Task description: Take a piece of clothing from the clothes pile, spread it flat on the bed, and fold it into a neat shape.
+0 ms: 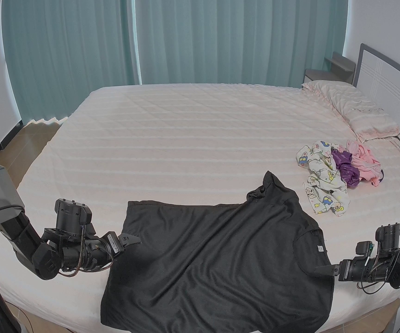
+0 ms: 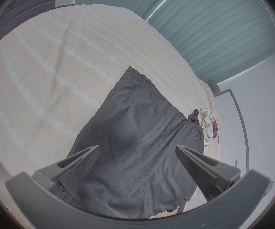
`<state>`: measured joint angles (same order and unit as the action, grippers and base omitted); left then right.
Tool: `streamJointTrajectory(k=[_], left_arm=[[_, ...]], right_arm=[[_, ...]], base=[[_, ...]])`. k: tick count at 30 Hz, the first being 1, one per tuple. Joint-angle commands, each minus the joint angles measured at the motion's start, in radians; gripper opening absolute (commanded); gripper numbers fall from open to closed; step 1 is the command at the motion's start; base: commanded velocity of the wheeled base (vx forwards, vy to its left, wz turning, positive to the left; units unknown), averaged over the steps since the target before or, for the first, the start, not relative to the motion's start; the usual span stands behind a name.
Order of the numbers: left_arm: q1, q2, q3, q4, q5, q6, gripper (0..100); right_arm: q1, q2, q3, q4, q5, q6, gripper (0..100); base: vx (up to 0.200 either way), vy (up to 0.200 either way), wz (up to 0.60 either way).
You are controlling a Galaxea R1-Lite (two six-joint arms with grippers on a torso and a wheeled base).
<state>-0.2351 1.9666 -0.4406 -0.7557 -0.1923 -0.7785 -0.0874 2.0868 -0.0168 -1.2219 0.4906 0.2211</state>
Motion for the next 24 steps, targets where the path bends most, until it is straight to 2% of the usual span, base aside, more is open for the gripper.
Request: streamJointTrajectory(k=[1,3,10,15,19,21,24], left_arm=[[-0.001,0.005,-0.006,-0.001,0.001,-0.008,100],[-0.001,0.005,-0.009,-0.002,0.001,-0.010,100],[-0.001,0.012,-0.013,-0.002,0.001,-0.013,100],[0.000,0.028,-0.056,-0.004,0.017,-0.061,100],[0.016,0.067,-0.128,-0.028,0.065,-0.094,100],[0.040,0.106,-0.176,-0.042,0.096,-0.082,100],[0.092,0.189,-0.325,-0.028,0.117,-0.007,100]], right_arm=[[0.000,0.001,0.015,-0.001,0.000,0.000,100],[0.000,0.001,0.015,-0.001,0.000,0.000,100],[0.008,0.001,0.015,-0.001,0.000,0.000,100],[0.009,0.004,0.015,0.001,0.000,0.001,100],[0.009,0.004,0.015,0.002,0.000,0.003,100],[0.009,0.004,0.015,0.002,0.000,0.003,100],[0.009,0.004,0.015,0.002,0.000,0.003,100]], base=[[0.000,-0.200,0.00],[0.000,-0.200,0.00],[0.000,0.000,0.00],[0.000,0.000,0.00],[0.000,0.000,0.00],[0.000,0.000,0.00],[0.000,0.000,0.00]])
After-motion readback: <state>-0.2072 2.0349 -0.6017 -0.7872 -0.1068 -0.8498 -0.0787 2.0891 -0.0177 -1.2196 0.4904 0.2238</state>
